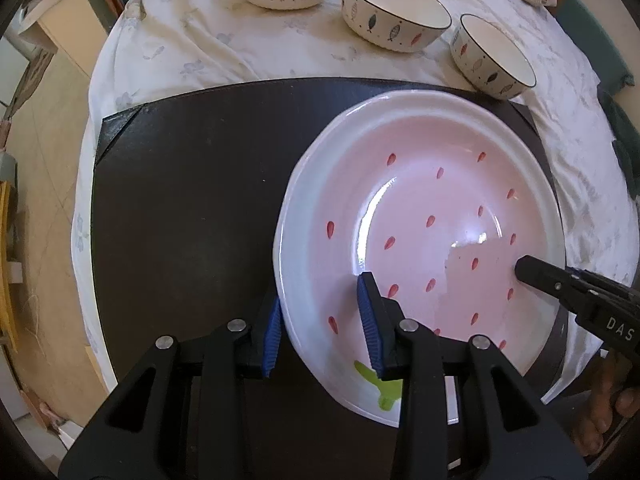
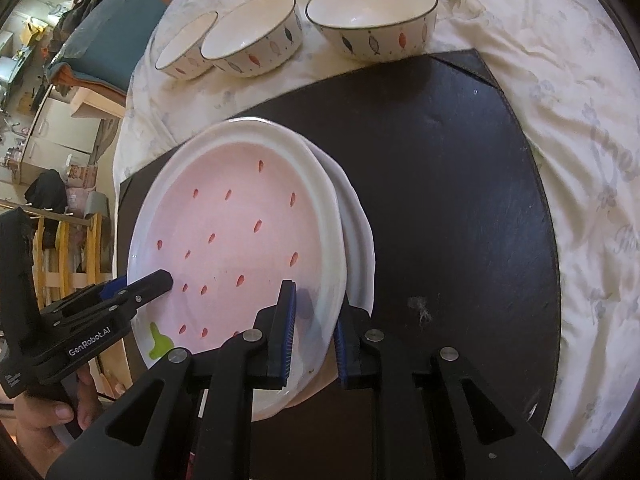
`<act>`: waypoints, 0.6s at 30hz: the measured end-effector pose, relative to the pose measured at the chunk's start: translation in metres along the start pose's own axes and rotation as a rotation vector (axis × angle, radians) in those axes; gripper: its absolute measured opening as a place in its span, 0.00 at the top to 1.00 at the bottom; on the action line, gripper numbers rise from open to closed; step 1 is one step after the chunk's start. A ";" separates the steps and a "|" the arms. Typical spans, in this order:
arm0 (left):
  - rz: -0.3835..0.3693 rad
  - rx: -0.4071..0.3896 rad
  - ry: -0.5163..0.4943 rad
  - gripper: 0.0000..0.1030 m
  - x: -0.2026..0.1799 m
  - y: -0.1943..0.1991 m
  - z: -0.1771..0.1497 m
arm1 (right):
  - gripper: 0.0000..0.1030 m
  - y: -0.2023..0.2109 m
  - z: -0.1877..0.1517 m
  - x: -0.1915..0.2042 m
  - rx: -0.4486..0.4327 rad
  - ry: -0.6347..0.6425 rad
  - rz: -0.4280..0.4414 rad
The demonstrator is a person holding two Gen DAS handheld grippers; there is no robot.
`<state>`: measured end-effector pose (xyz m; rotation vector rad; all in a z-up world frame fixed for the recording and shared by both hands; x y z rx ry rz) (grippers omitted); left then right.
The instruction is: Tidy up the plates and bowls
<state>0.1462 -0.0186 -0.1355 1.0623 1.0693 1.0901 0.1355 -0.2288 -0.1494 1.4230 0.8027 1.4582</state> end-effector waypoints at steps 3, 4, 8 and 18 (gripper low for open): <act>-0.001 0.003 0.002 0.68 -0.001 -0.002 0.000 | 0.78 -0.001 -0.001 0.000 0.004 0.000 -0.003; 0.002 0.003 -0.002 0.67 -0.001 -0.002 0.000 | 0.78 0.000 -0.001 0.000 0.003 0.004 -0.006; 0.021 -0.012 -0.024 0.62 -0.004 -0.003 -0.001 | 0.78 0.001 -0.001 -0.001 0.006 -0.011 0.000; 0.060 -0.048 -0.080 0.61 -0.010 -0.001 -0.002 | 0.78 -0.001 -0.005 0.002 0.057 0.024 -0.014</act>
Point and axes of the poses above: each gripper's, at about its wrist camera, not at the fingertips, and y roughly against the way its jaws point, x to its left, z to its top, the point moved 3 cm from there along -y, roughly the way its jaws point, and after that the axes turned 3 degrees about -y, right-handed, at the moved point
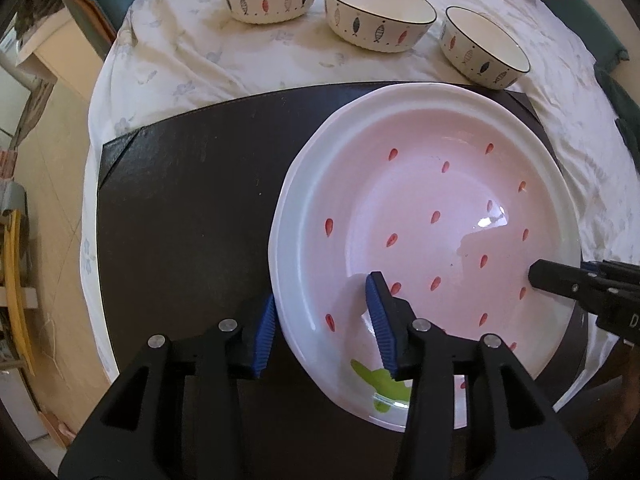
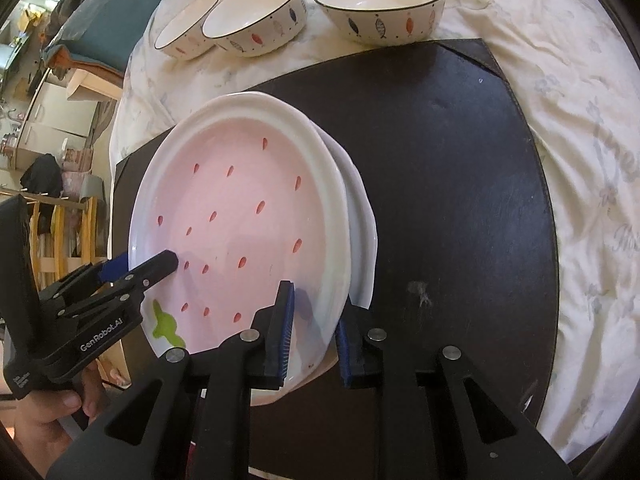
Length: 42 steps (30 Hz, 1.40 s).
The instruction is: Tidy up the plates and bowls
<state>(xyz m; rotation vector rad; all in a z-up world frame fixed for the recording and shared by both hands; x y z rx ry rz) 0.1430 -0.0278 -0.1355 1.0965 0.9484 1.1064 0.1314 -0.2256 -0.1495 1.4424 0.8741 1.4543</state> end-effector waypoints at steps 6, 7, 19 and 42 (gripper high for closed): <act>0.002 0.002 -0.001 0.61 -0.002 -0.001 0.001 | 0.78 0.000 0.003 -0.004 0.031 -0.023 0.020; 0.003 0.001 -0.003 0.61 -0.002 -0.002 0.001 | 0.78 0.000 0.002 -0.004 0.035 -0.021 0.021; 0.011 0.009 -0.021 0.60 -0.006 -0.006 -0.002 | 0.79 0.007 0.001 -0.011 0.075 -0.025 0.034; -0.049 0.019 0.062 0.55 -0.001 -0.008 -0.002 | 0.30 0.019 0.017 -0.038 -0.040 -0.113 -0.008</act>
Point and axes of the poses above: each gripper's, at about its wrist camera, not at the fingertips, and y roughly against the way its jaws point, x to its left, z to its top, the point moved 3 cm from there along -y, roughly the way its jaws point, and after that the axes turned 3 degrees about -y, right-handed, at the moved point
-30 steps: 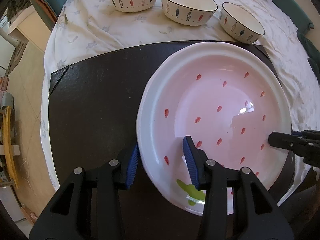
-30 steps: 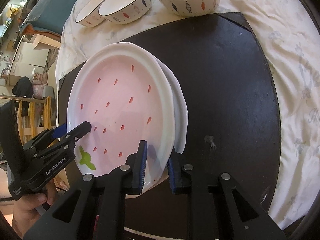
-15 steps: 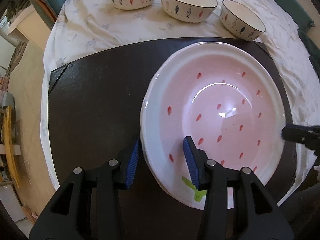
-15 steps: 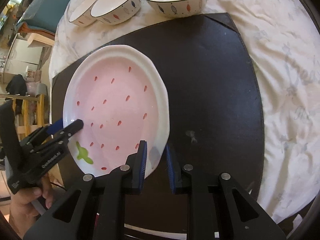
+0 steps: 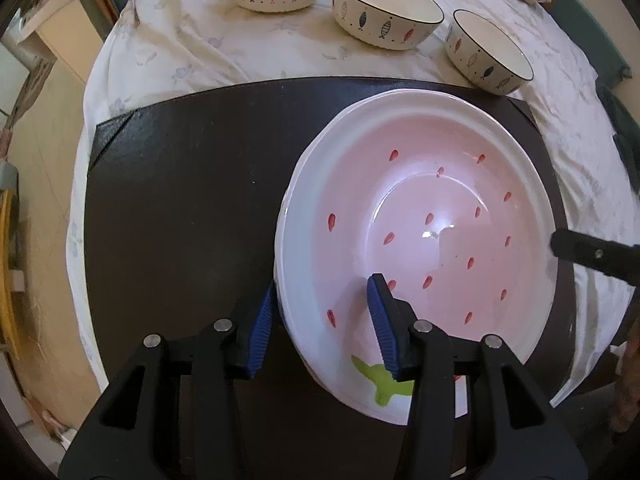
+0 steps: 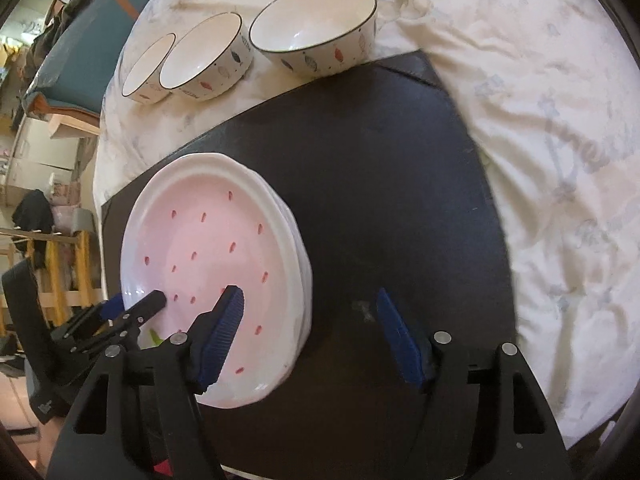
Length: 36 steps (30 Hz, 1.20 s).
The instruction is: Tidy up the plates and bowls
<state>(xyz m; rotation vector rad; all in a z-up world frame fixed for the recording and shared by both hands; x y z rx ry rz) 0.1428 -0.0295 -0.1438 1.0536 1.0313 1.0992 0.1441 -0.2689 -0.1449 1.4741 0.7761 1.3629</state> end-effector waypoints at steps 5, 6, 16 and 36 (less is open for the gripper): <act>-0.006 0.015 0.018 0.49 0.000 -0.005 -0.001 | 0.33 -0.010 0.006 -0.005 0.012 0.000 0.001; -0.011 0.012 0.024 0.49 0.000 -0.004 -0.003 | 0.38 -0.010 0.007 -0.006 0.009 -0.002 -0.002; -0.048 0.020 0.030 0.54 -0.004 -0.008 -0.003 | 0.70 -0.030 0.003 0.006 0.068 0.038 0.017; 0.022 -0.005 0.065 0.59 0.016 0.000 -0.004 | 0.68 -0.044 -0.018 0.042 0.089 0.158 -0.022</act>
Point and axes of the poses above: each gripper's, at about its wrist camera, not at the fingertips, and y roughly against the way its jaws point, x to its left, z to its top, the point moved 3 cm from there along -y, roughly the way its jaws point, and after that the axes turned 3 degrees about -y, right-handed, at the moved point
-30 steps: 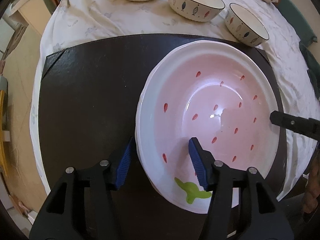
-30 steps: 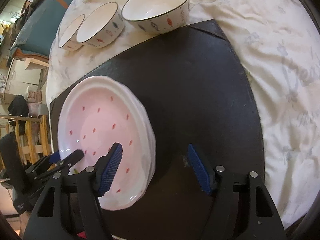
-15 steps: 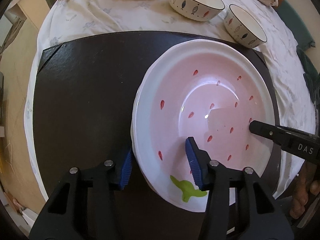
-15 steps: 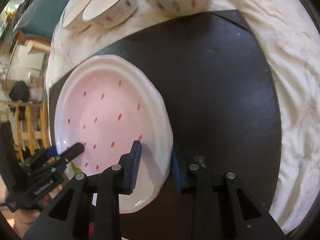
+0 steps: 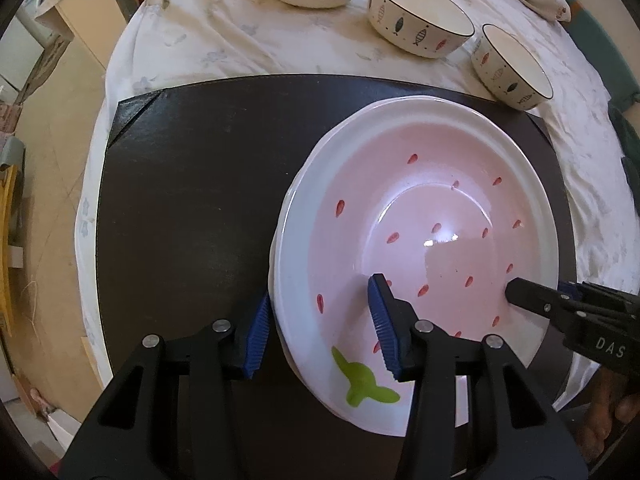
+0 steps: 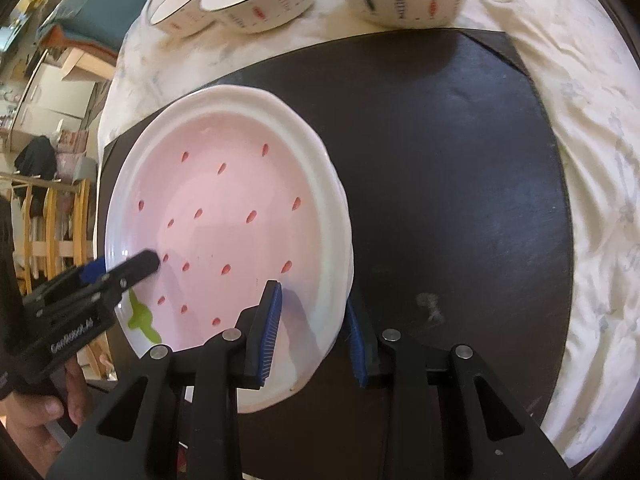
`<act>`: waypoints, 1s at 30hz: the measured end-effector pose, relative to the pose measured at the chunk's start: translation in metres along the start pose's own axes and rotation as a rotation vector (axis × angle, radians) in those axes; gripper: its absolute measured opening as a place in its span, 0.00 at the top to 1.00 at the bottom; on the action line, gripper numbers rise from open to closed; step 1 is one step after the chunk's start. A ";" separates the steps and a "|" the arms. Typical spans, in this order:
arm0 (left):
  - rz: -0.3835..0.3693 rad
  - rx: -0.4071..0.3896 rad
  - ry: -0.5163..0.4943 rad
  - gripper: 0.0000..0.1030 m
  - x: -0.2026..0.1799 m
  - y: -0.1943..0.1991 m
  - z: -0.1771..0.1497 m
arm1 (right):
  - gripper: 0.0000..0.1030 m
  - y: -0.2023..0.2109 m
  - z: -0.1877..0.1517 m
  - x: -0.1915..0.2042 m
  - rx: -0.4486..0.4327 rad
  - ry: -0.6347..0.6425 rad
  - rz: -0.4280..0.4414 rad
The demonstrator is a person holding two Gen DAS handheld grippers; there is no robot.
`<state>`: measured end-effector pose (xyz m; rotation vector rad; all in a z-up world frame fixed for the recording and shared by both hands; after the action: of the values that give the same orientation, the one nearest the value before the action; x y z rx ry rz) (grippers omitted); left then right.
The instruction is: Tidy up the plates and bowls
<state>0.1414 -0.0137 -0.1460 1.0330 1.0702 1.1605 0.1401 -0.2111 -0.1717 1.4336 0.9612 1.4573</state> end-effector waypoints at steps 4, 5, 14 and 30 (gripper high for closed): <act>0.016 -0.002 -0.006 0.58 -0.002 -0.001 0.001 | 0.68 0.000 0.000 -0.003 0.004 -0.020 0.002; 0.014 0.002 -0.006 0.59 -0.002 -0.001 0.002 | 0.68 0.000 0.001 -0.004 0.008 -0.022 0.002; 0.052 -0.044 -0.039 0.58 -0.006 0.014 0.006 | 0.65 0.001 0.002 -0.001 0.002 -0.002 -0.017; 0.123 -0.228 0.000 0.35 0.012 0.045 -0.007 | 0.52 0.036 -0.012 -0.008 -0.123 -0.002 -0.026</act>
<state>0.1280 0.0035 -0.1046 0.9288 0.8601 1.3482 0.1261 -0.2307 -0.1411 1.3283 0.8703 1.4704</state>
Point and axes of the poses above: each gripper's, at about its wrist camera, not at the fingertips, and y roughly against the way its jaws point, x to its left, z to its top, the point moved 3 cm from there along -y, roughly the way its jaws point, and after that the axes turned 3 degrees about -y, right-handed, at the moved point
